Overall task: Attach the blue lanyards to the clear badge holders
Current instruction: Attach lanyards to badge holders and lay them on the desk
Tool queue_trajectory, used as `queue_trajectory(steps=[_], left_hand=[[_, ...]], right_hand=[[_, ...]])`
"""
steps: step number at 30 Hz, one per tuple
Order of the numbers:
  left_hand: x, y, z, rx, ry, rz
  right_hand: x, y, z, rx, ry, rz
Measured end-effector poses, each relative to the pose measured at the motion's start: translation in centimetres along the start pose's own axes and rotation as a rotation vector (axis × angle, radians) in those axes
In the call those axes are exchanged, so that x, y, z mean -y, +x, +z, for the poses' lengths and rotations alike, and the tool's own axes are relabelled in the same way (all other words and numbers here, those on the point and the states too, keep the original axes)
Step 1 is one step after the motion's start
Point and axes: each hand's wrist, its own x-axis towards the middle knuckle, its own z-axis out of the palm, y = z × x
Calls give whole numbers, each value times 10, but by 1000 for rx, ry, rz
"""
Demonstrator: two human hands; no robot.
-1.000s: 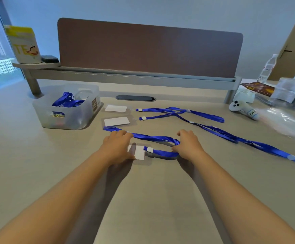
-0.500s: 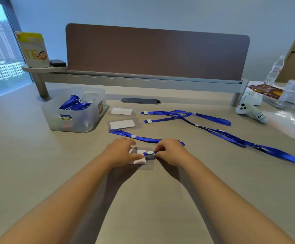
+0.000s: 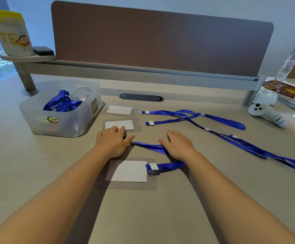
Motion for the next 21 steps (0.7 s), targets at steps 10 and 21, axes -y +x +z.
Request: queue_trajectory(steps=[10, 21], left_hand=[[15, 9, -3, -21, -37, 19], [-10, -69, -14, 254, -47, 222]], right_hand=[[2, -9, -3, -21, 145, -160], [11, -44, -20, 6, 321, -45]])
